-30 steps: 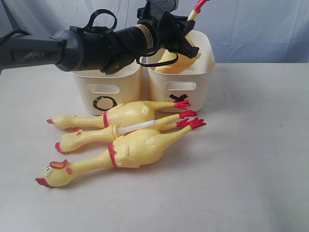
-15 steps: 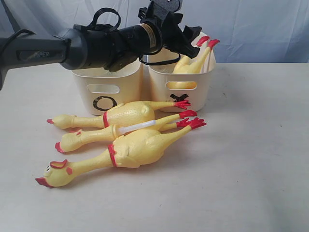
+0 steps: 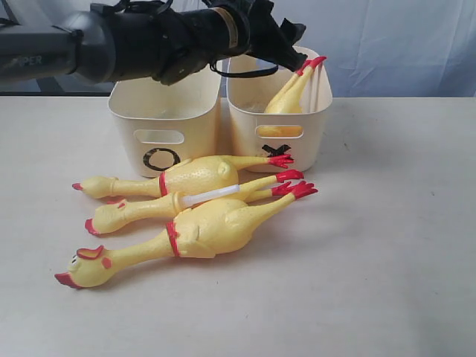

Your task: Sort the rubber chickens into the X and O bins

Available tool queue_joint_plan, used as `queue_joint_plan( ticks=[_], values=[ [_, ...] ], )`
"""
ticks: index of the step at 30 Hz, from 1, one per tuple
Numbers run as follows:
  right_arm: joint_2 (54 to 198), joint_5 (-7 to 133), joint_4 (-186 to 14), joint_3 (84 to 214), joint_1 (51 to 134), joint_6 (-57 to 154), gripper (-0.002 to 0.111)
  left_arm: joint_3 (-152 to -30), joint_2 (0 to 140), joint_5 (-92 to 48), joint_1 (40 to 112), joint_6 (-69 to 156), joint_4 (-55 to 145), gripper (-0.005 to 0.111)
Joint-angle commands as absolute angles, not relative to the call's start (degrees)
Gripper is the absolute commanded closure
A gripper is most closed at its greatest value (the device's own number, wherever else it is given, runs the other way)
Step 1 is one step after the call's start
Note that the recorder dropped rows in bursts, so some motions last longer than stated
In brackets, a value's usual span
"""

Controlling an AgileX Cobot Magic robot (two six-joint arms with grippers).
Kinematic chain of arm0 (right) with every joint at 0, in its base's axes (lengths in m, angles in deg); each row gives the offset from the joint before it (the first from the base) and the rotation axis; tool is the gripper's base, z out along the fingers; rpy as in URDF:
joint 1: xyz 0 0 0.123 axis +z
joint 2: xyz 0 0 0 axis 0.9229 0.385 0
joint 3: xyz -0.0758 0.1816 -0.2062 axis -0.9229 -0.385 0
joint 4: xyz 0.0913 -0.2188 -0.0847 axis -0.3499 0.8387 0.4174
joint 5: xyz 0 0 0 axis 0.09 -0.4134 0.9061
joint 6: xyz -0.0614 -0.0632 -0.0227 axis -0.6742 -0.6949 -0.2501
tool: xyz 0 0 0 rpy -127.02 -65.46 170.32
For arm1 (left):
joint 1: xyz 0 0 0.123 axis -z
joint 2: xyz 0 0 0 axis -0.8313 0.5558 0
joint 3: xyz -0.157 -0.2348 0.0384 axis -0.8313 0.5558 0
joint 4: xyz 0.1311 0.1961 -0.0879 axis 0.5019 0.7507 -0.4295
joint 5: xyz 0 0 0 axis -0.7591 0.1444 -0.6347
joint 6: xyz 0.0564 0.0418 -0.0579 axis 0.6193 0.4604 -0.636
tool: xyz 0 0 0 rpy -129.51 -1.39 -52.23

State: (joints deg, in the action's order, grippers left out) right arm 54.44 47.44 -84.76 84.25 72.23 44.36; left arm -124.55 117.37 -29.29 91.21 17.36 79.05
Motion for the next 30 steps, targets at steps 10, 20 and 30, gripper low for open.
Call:
queue_joint_plan(
  ticks=[10,20,30],
  values=[
    [54.1,47.8,-84.8,83.8,72.0,44.2,0.109,-124.6,103.5,1.1,95.8,22.7,72.2,0.094],
    [54.1,47.8,-84.8,83.8,72.0,44.2,0.109,-124.6,95.9,17.7,95.8,42.1,55.2,0.107],
    [54.1,47.8,-84.8,83.8,72.0,44.2,0.109,-102.2,78.6,18.4,95.8,40.1,51.7,0.107]
  ],
)
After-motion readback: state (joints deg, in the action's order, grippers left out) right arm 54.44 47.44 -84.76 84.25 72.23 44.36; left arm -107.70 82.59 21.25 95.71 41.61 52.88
